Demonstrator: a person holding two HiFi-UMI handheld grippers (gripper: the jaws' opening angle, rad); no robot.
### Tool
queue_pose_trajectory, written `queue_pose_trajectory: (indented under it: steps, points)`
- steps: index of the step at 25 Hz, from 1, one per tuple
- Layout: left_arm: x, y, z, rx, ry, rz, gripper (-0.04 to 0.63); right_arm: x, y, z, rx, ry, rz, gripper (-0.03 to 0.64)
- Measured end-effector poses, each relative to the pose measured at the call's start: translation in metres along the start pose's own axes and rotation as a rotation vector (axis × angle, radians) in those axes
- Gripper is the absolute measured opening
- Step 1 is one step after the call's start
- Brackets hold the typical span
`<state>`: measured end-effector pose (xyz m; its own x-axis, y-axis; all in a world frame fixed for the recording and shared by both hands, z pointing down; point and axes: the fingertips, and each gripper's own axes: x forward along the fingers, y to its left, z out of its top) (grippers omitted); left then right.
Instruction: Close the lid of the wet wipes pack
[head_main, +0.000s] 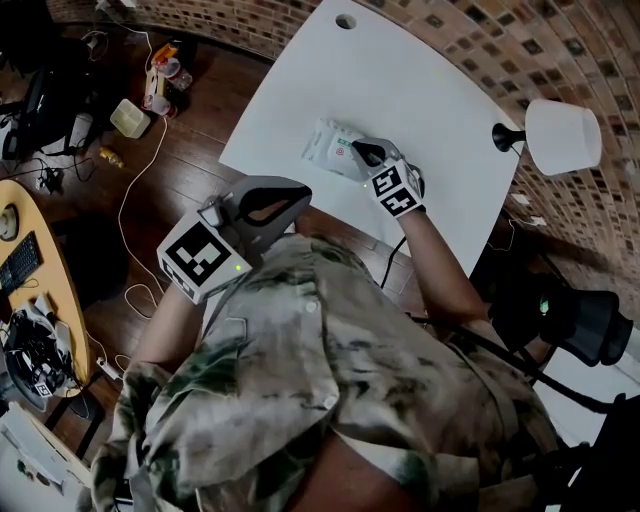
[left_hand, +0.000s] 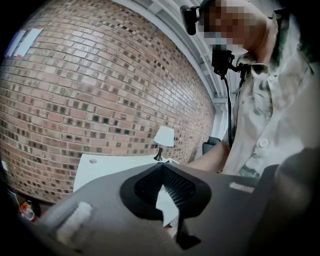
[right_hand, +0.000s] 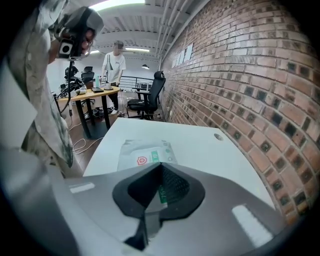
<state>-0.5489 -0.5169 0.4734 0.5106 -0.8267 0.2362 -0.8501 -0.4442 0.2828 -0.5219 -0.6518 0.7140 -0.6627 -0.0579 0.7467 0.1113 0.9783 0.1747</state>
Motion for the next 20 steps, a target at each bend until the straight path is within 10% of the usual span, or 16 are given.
queue_pose_trajectory:
  steps: [20]
  points:
    - [-0.004, -0.116, -0.002, 0.073, -0.021, 0.108, 0.000, -0.166, 0.061, 0.029, -0.021, -0.297, -0.021, 0.003]
